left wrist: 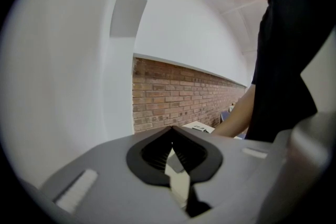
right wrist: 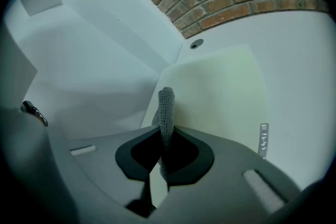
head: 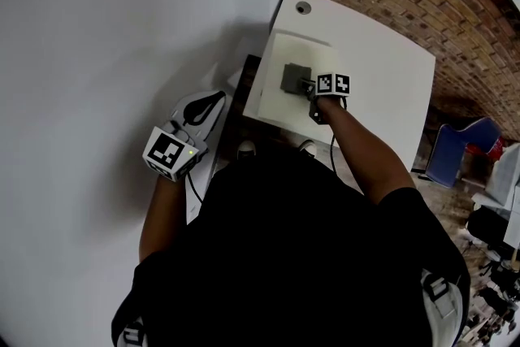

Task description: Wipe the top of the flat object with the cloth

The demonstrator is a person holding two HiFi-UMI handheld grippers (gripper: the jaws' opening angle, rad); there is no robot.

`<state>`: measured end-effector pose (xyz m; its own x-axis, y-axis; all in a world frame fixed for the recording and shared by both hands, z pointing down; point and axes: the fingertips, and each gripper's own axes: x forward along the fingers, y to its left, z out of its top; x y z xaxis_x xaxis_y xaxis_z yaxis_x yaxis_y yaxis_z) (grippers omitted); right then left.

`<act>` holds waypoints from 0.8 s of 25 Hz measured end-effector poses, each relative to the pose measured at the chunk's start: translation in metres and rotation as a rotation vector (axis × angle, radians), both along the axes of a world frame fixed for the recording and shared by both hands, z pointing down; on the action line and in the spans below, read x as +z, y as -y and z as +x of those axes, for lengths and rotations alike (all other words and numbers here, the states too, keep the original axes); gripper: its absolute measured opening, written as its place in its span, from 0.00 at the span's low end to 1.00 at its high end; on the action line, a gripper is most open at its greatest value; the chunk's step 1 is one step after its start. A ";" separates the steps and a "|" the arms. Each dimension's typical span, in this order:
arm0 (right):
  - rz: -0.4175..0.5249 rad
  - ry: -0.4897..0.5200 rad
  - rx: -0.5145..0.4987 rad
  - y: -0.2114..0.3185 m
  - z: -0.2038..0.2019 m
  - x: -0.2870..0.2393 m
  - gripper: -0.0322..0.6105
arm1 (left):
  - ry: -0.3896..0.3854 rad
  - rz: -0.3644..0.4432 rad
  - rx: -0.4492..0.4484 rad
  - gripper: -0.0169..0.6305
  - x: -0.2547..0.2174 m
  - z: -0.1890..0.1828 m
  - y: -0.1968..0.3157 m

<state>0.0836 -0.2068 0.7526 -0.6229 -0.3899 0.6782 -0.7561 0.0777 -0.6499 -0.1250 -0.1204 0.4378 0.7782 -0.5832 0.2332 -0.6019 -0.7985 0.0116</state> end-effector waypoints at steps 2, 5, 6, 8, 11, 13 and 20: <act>-0.001 -0.010 0.015 -0.003 0.012 0.000 0.06 | -0.001 -0.004 0.012 0.03 0.002 0.006 0.000; 0.000 -0.024 0.035 -0.005 0.027 0.002 0.06 | -0.004 -0.004 0.030 0.03 0.002 0.013 0.001; 0.001 -0.027 0.041 -0.005 0.031 0.002 0.06 | -0.006 -0.003 0.035 0.03 0.001 0.015 0.001; 0.001 -0.036 0.051 -0.008 0.040 0.001 0.06 | -0.007 -0.004 0.045 0.03 0.001 0.019 0.001; 0.001 -0.054 0.069 -0.010 0.052 0.003 0.06 | -0.006 -0.005 0.060 0.03 0.002 0.024 0.003; 0.002 -0.062 0.081 -0.012 0.060 0.004 0.06 | -0.006 -0.005 0.069 0.03 0.003 0.027 0.004; -0.002 -0.080 0.120 -0.017 0.086 0.004 0.06 | -0.015 -0.001 0.095 0.03 0.000 0.040 0.007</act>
<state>0.1693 -0.1896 0.7566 -0.5157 -0.4570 0.7247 -0.8095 -0.0172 -0.5869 -0.0846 -0.1275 0.4378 0.8332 -0.5064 0.2218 -0.5232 -0.8519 0.0204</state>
